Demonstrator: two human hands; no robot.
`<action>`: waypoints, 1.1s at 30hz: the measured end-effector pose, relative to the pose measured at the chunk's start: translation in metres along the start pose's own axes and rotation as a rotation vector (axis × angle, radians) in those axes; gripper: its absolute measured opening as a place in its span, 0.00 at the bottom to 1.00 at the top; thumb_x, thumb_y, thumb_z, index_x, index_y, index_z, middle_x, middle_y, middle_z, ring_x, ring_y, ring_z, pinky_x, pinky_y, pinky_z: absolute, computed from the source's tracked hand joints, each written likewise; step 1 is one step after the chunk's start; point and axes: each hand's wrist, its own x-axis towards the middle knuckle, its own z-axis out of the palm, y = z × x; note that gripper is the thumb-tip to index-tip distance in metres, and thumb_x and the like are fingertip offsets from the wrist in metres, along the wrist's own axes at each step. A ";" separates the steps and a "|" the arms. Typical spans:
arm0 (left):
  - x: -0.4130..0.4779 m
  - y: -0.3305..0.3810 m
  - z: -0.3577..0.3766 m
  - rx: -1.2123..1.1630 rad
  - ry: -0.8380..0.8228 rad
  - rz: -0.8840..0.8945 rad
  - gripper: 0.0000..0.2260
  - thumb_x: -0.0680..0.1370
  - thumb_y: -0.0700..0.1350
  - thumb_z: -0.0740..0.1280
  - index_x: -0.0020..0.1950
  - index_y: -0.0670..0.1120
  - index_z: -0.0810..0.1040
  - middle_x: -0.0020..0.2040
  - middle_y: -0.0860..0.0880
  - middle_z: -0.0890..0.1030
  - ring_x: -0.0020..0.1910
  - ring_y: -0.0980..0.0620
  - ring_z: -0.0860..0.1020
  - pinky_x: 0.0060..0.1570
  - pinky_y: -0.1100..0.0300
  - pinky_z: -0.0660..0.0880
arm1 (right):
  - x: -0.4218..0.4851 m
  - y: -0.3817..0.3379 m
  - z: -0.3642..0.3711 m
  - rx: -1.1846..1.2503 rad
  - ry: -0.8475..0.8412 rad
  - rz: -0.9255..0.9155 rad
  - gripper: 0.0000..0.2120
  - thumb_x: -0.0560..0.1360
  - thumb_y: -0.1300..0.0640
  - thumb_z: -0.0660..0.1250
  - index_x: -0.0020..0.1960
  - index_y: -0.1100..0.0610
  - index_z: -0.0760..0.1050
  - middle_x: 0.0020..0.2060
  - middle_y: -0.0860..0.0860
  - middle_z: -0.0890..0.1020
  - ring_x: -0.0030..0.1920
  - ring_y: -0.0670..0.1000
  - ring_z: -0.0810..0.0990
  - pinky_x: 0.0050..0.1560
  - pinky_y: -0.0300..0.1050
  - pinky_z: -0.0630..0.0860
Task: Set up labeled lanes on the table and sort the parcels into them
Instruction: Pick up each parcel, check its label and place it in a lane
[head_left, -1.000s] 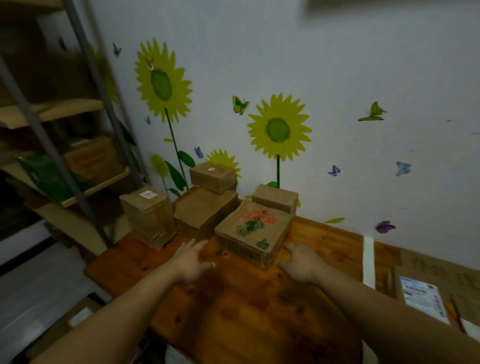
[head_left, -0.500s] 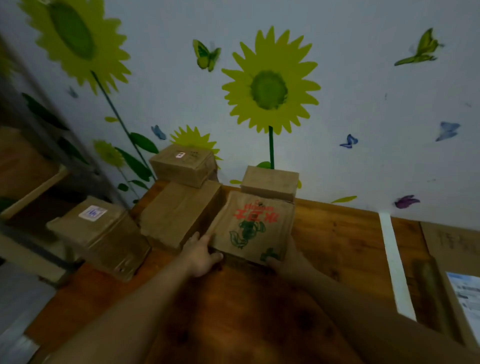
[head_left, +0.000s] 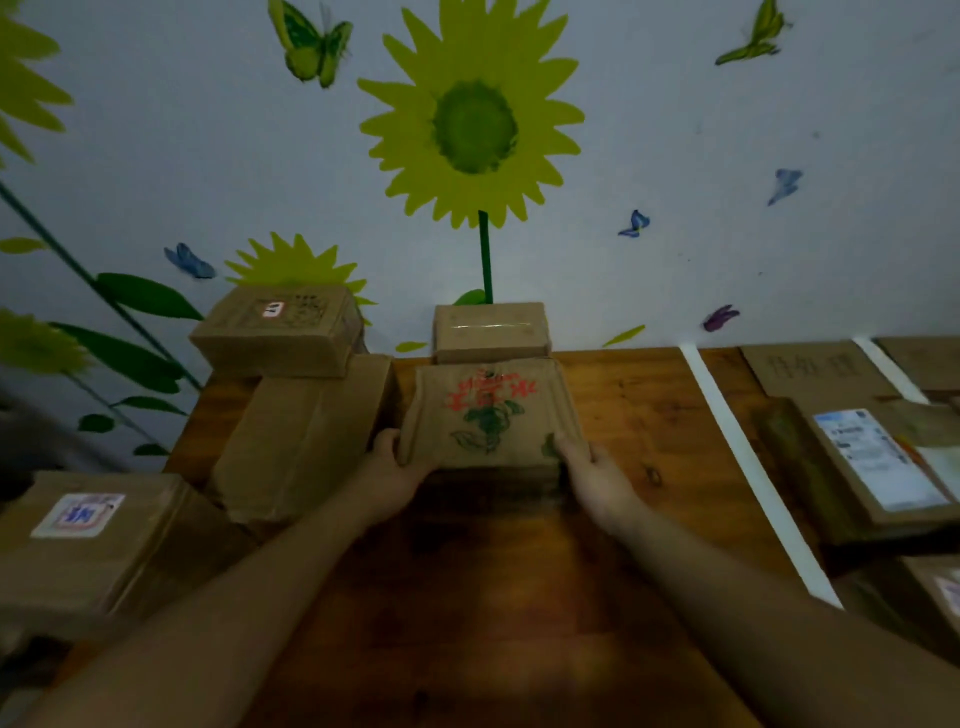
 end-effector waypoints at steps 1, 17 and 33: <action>-0.005 0.004 -0.005 -0.037 -0.008 0.021 0.30 0.78 0.57 0.63 0.75 0.48 0.56 0.70 0.45 0.67 0.60 0.46 0.72 0.55 0.54 0.72 | -0.007 -0.005 -0.003 0.023 0.056 -0.022 0.36 0.73 0.32 0.58 0.73 0.54 0.65 0.67 0.54 0.73 0.65 0.57 0.73 0.68 0.54 0.68; -0.121 0.025 0.043 -0.444 0.162 0.007 0.21 0.80 0.55 0.60 0.69 0.46 0.69 0.57 0.46 0.79 0.57 0.45 0.77 0.61 0.47 0.72 | -0.099 0.015 -0.063 -0.061 -0.024 -0.252 0.22 0.73 0.46 0.70 0.64 0.52 0.72 0.58 0.50 0.78 0.59 0.53 0.77 0.62 0.55 0.74; -0.235 0.037 0.044 -0.516 0.287 0.329 0.23 0.78 0.44 0.66 0.71 0.43 0.65 0.64 0.44 0.74 0.55 0.51 0.74 0.52 0.58 0.70 | -0.211 0.008 -0.107 0.167 -0.013 -0.391 0.32 0.74 0.65 0.68 0.73 0.45 0.61 0.57 0.48 0.77 0.51 0.46 0.79 0.40 0.40 0.78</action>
